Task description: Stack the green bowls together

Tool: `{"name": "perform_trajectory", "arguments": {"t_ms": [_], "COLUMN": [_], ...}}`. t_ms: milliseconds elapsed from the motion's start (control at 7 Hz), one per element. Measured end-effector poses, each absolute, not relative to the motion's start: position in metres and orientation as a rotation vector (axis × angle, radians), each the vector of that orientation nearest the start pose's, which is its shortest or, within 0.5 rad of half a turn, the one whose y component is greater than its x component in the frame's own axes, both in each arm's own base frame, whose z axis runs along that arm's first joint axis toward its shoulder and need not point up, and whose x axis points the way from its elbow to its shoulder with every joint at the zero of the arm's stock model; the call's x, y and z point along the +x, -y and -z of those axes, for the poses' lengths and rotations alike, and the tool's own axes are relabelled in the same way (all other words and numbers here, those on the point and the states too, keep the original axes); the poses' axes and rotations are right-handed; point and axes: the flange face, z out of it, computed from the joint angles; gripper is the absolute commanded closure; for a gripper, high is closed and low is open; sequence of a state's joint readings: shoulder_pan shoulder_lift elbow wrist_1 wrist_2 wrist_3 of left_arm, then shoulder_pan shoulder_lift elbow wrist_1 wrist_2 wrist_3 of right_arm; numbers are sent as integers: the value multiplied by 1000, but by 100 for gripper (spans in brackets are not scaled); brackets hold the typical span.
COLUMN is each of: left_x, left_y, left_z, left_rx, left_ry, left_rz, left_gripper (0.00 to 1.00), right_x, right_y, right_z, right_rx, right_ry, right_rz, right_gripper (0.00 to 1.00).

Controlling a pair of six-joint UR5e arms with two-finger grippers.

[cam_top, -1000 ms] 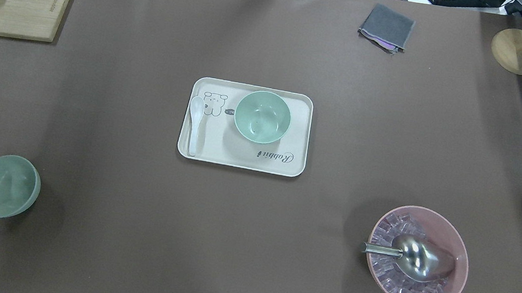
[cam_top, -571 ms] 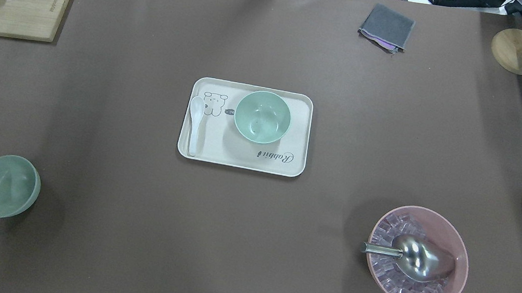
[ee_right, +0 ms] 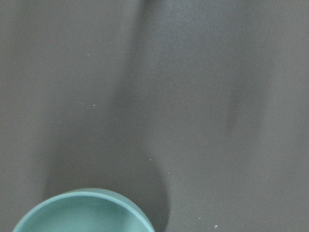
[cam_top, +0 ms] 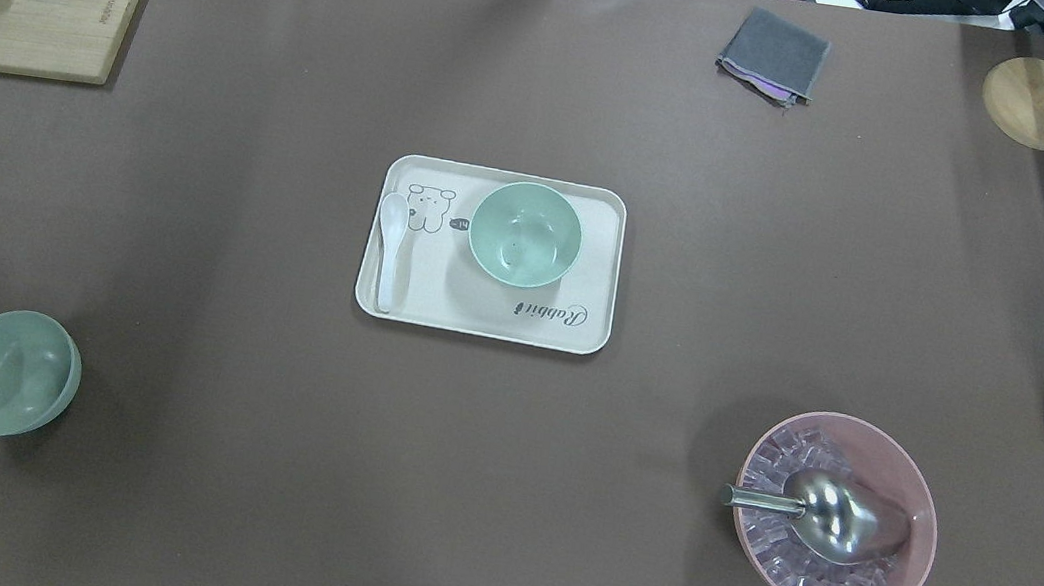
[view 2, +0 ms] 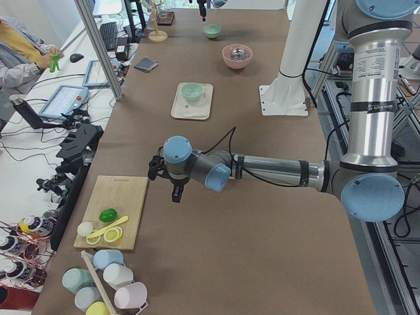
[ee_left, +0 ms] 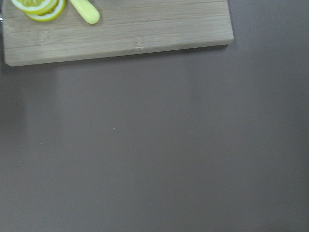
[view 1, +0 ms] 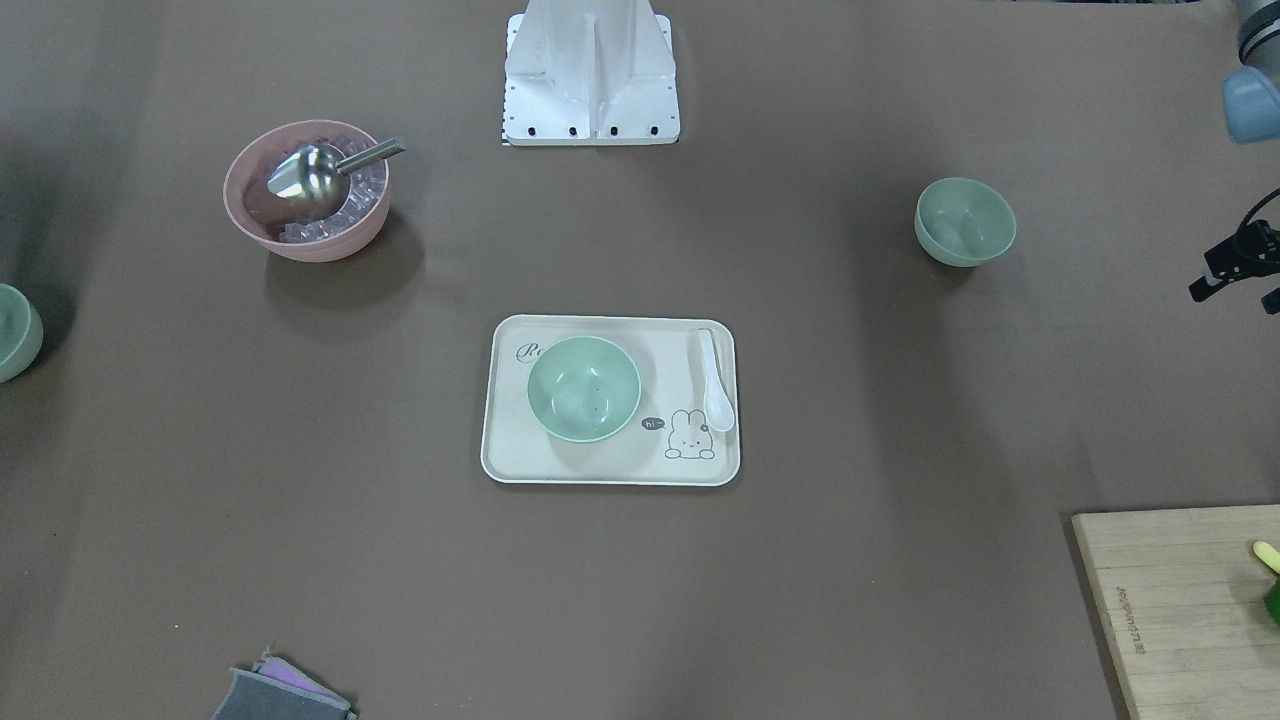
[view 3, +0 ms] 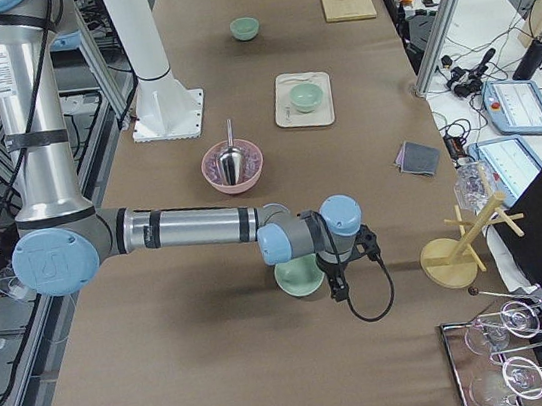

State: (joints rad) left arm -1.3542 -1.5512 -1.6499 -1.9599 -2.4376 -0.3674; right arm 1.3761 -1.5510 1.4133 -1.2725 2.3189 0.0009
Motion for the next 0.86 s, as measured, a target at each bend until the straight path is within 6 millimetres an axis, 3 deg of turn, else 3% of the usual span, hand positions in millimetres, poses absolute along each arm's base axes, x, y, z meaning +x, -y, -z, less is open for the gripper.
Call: {"name": "perform_trajectory", "arguments": {"t_ms": [143, 286, 429, 571, 857], "left_x": [58, 61, 62, 62, 64], "left_y": [504, 505, 505, 505, 505], "left_z": [-573, -570, -569, -569, -569], "left_rx": [156, 158, 160, 160, 158], "left_ry": [-944, -949, -951, -952, -955], "left_rz": [-42, -37, -36, -36, -38], "left_gripper": [2, 2, 2, 2, 2], "right_x": [-44, -55, -64, -67, -69], "right_y": [501, 494, 489, 486, 483], "right_z": [-714, -725, -731, -735, -736], "right_rx": [79, 69, 57, 51, 47], "right_ry": [765, 769, 771, 772, 775], "right_rz": [216, 204, 206, 208, 210], "right_gripper": [3, 13, 67, 100, 100]}}
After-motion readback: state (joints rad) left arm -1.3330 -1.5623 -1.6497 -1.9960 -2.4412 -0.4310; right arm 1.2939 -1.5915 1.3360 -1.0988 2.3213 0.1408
